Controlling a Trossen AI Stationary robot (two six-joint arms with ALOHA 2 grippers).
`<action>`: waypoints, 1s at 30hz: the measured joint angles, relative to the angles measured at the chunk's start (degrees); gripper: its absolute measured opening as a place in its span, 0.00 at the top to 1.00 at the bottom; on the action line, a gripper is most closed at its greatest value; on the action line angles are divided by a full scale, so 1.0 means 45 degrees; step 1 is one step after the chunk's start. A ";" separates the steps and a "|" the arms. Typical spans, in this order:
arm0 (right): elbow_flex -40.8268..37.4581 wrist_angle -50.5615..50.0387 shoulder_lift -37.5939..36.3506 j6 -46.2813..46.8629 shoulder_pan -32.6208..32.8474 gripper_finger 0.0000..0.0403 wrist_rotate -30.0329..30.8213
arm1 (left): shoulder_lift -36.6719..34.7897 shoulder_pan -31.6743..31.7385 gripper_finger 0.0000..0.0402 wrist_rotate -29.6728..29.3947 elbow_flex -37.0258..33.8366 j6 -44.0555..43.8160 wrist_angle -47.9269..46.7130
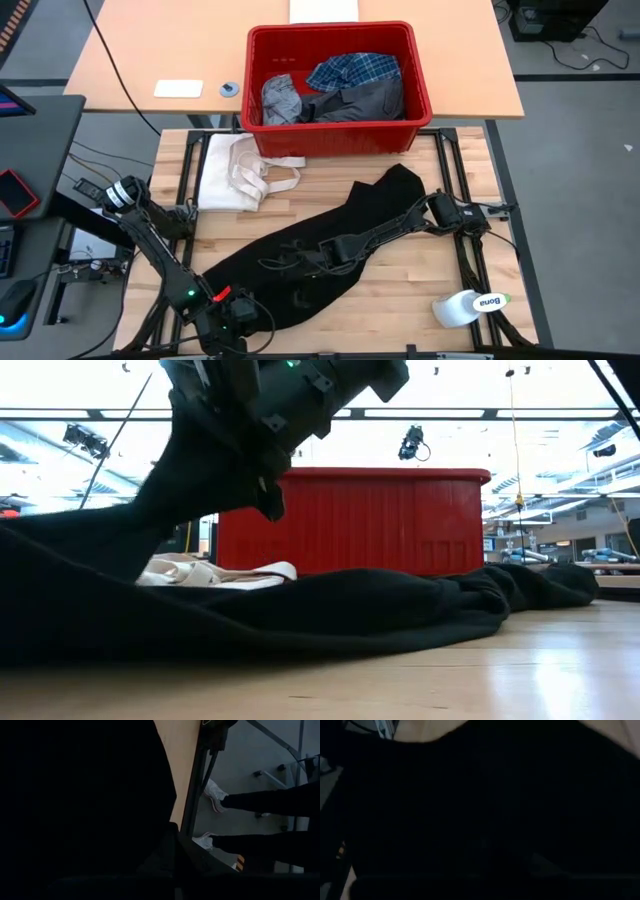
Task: Fold Laundry from Bin
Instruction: Fold the black shirt
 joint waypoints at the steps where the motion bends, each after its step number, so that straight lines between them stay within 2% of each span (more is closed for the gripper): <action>1: 0.0000 -0.0199 0.0003 0.0100 0.0000 0.92 -0.0015 | 0.0000 0.0002 0.98 -0.0007 0.0000 -0.0018 -0.0007; 3: -0.0005 -0.0533 -0.0003 0.0232 0.0008 0.97 -0.0042 | 0.0000 0.0002 0.98 -0.0011 0.0000 -0.0037 -0.0009; 9: 0.0000 -0.1424 -0.0218 0.1472 0.0121 0.98 -0.0402 | 0.0000 0.0026 0.98 -0.0011 0.0000 -0.0292 -0.0038; 13: -0.0005 -0.2581 -0.1180 0.2872 0.0193 0.98 -0.0771 | 0.0000 0.0026 0.98 -0.0013 0.0000 -0.0728 0.0055; 16: 0.0027 -0.3832 -0.2041 0.3369 0.0345 0.98 -0.0121 | 0.0000 0.0028 0.98 -0.0016 0.0000 -0.0726 0.0279; 21: -0.0019 -0.6269 -0.2222 0.4541 0.0545 0.98 0.0014 | 0.0000 0.0279 0.98 -0.0009 0.0000 -0.0279 0.0334; 30: -0.0804 -0.7507 -0.2229 0.5837 0.1190 0.96 -0.0362 | -0.0005 0.1249 0.98 -0.0006 0.0000 0.0975 0.0960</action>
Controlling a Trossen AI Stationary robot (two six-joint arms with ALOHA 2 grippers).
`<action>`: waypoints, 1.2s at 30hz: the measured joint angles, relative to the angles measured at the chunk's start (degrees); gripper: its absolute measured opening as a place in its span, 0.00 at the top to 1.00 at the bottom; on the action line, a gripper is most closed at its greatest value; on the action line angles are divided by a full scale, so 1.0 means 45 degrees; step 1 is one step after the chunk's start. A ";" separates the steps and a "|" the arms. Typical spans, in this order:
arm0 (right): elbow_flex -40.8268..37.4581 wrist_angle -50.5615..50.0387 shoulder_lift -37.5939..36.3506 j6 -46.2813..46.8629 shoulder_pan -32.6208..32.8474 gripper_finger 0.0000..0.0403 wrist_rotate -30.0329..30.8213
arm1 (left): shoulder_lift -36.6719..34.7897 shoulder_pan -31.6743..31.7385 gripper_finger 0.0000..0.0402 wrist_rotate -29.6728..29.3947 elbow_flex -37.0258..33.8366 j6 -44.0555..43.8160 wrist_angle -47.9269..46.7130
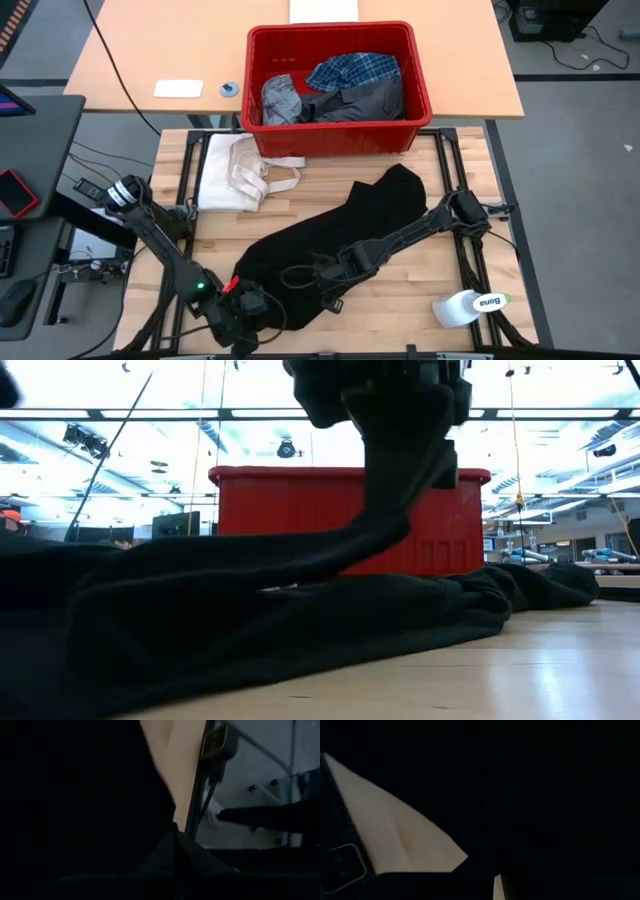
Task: Fold Laundry from Bin
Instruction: Fold the black shirt
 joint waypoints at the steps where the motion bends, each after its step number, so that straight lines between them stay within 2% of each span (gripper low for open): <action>1: -0.0038 -0.0168 -0.0015 0.0082 0.0005 0.96 -0.0009 | 0.0000 0.0181 0.98 0.0000 0.0000 0.0321 0.0215; 10: -0.0061 -0.1849 -0.0015 0.0054 -0.0097 0.95 0.0446 | 0.0000 0.1946 0.98 0.0000 0.0000 0.2638 0.1593; 14: -0.0222 -0.2037 -0.0015 0.0020 -0.0063 0.94 0.1709 | 0.0000 0.2360 0.98 0.0012 0.0000 0.3155 0.1702; 16: -0.0457 -0.1998 -0.0015 -0.0231 -0.0103 0.92 0.1798 | 0.0000 0.2483 0.98 0.0071 0.0000 0.3471 0.1729; 20: -0.0804 -0.2137 -0.0020 -0.0770 -0.0189 0.81 0.1328 | 0.0000 0.2670 0.98 0.0358 0.0000 0.3747 0.1718; 26: -0.1012 -0.3605 -0.0199 -0.0689 -0.0277 0.59 0.0861 | 0.0000 0.2702 0.98 0.0557 0.0000 0.3752 0.1739; 33: -0.0983 -0.2094 -0.1467 -0.0698 0.0315 0.43 0.2082 | 0.0000 0.2712 0.98 0.0559 0.0000 0.4082 0.1998; 36: -0.0991 -0.1788 -0.1655 -0.0694 0.0337 0.38 0.2020 | 0.0000 0.2764 0.98 0.0566 0.0000 0.4407 0.2418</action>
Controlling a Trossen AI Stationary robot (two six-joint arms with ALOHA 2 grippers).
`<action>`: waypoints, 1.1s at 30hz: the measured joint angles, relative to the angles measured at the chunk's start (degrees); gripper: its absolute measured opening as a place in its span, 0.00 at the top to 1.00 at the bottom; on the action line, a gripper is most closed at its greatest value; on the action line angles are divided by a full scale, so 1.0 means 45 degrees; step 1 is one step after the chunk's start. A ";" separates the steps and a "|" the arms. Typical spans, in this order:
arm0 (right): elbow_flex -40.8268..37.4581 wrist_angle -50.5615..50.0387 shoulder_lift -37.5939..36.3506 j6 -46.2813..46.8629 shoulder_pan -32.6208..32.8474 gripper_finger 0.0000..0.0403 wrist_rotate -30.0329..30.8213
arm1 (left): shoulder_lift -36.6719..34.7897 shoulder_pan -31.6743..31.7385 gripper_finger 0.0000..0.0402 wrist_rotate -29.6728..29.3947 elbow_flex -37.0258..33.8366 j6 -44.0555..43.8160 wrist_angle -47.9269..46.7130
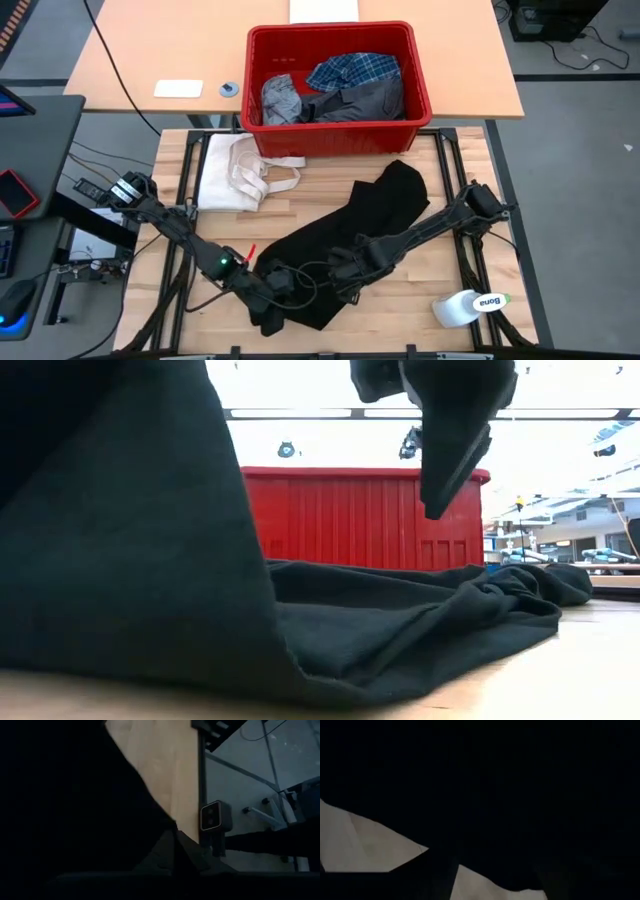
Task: Fold Laundry from Bin
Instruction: Fold the black shirt
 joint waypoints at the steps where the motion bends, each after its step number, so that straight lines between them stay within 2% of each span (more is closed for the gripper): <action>1: -0.0002 0.0324 -0.0076 -0.0020 -0.0005 0.36 -0.0067 | 0.0000 0.0035 0.98 0.0003 0.0000 0.0006 0.0061; 5: -0.0002 0.3326 -0.0250 -0.1022 0.0536 0.32 0.0095 | 0.0000 0.0307 0.98 -0.0002 0.0000 0.0048 0.0090; 9: -0.0410 0.6573 -0.0206 -0.1315 0.1077 0.33 0.0167 | 0.0000 0.0562 0.98 -0.0012 0.0000 0.0257 0.0248; 15: -0.1868 0.9294 -0.0124 -0.0742 0.1059 0.42 0.0900 | -0.0005 0.0749 0.98 -0.0070 0.0000 0.0885 0.1004; 21: -0.2275 1.0919 -0.0051 -0.1260 0.1076 0.53 0.1508 | -0.0006 0.1013 0.98 -0.0114 0.0000 0.1250 0.1330; 25: -0.2276 1.1141 -0.0053 -0.1589 0.1115 0.66 0.2035 | -0.0010 0.1205 0.98 -0.0124 0.0000 0.1326 0.1404; 30: -0.2298 1.1003 -0.0051 -0.1767 0.1111 0.93 0.1702 | -0.0010 0.1337 0.98 -0.0089 0.0005 0.1347 0.1425; 33: -0.2491 1.1061 -0.0051 -0.1701 0.1110 0.97 0.1697 | -0.0010 0.1395 0.98 -0.0085 0.0000 0.1592 0.1369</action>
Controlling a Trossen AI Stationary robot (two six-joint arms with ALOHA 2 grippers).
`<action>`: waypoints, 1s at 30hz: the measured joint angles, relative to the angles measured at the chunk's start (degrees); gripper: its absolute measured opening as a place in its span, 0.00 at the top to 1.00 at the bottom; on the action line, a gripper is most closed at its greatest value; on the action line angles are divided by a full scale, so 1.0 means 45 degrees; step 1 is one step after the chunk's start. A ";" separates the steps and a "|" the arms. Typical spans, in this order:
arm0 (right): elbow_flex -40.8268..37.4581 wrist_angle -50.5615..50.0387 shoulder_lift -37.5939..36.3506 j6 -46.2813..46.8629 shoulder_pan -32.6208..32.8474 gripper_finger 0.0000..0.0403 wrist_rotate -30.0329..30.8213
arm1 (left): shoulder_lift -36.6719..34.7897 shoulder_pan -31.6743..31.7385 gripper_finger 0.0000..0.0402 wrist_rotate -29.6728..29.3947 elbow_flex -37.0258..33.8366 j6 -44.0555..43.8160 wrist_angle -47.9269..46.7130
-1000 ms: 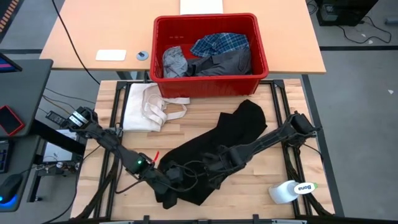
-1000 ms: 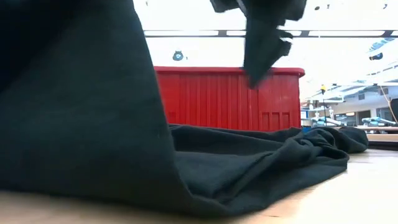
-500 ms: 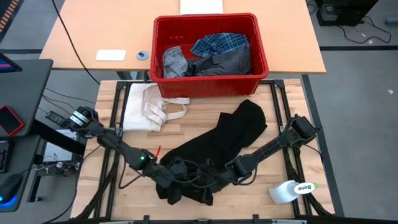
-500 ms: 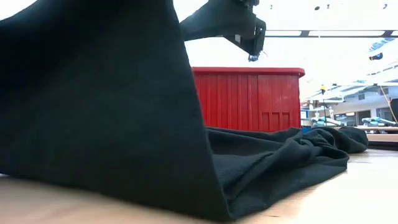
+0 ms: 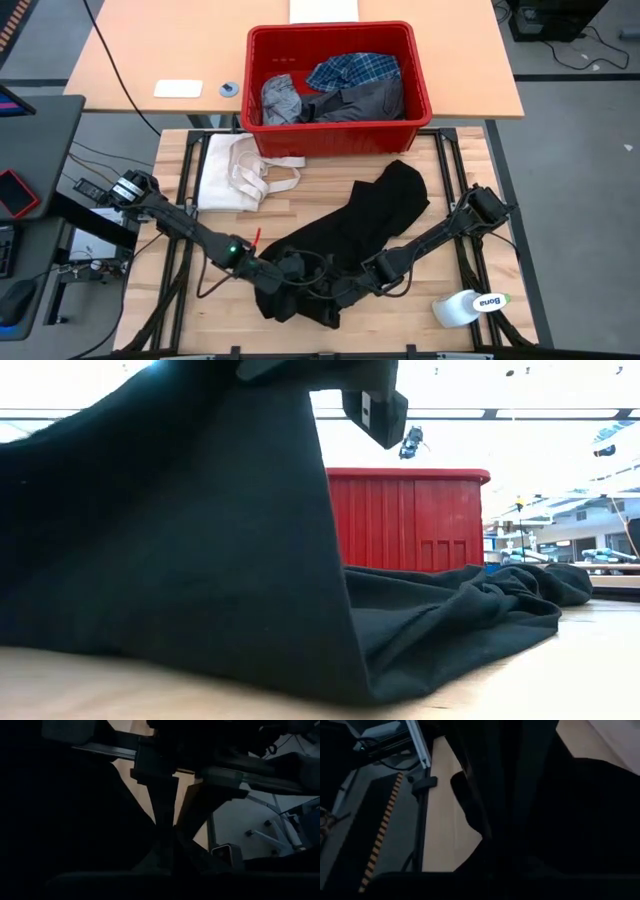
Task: Fold Laundry from Bin
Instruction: Fold the black shirt
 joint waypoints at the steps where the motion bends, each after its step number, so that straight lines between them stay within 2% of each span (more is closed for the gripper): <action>1: -0.0047 0.0016 0.0000 0.0080 0.0008 0.95 -0.0019 | 0.0000 0.0000 0.98 0.0000 0.0000 0.0026 -0.0014; 4: -0.0216 -0.0015 0.0000 0.0374 0.0032 0.92 -0.0138 | 0.0000 0.0058 0.95 -0.0044 0.0000 -0.0093 -0.0061; 6: -0.0308 -0.0089 0.0000 0.0502 0.0053 0.92 -0.0151 | 0.0000 0.0112 0.88 -0.0048 0.0000 -0.0158 -0.0117; 10: -0.0304 -0.0009 0.0000 0.0502 0.0111 0.98 -0.0213 | 0.0000 0.0204 0.69 -0.0053 0.0000 -0.0294 -0.0334; 13: -0.0304 -0.0026 0.0000 0.0506 0.0185 0.97 -0.0144 | -0.0142 0.0281 0.53 0.0048 0.0000 -0.0348 -0.1043; 17: -0.0294 -0.0055 0.0000 0.0608 0.0269 0.97 -0.0124 | -0.0425 0.0582 0.40 0.0970 -0.0015 -0.0439 -0.1822; 22: -0.0294 -0.0133 0.0000 0.0675 0.0321 0.99 -0.0092 | -0.1028 0.0971 0.38 0.1711 0.0021 -0.0582 -0.2659; 26: -0.0294 -0.0225 0.0000 0.1025 0.0364 0.98 0.0124 | -0.1253 0.1332 0.41 0.1866 0.0000 -0.1283 -0.4726; 30: -0.0294 -0.0230 0.0000 0.1048 0.0384 0.98 0.0275 | -0.1084 0.1766 0.44 0.2827 0.0003 -0.2111 -0.6178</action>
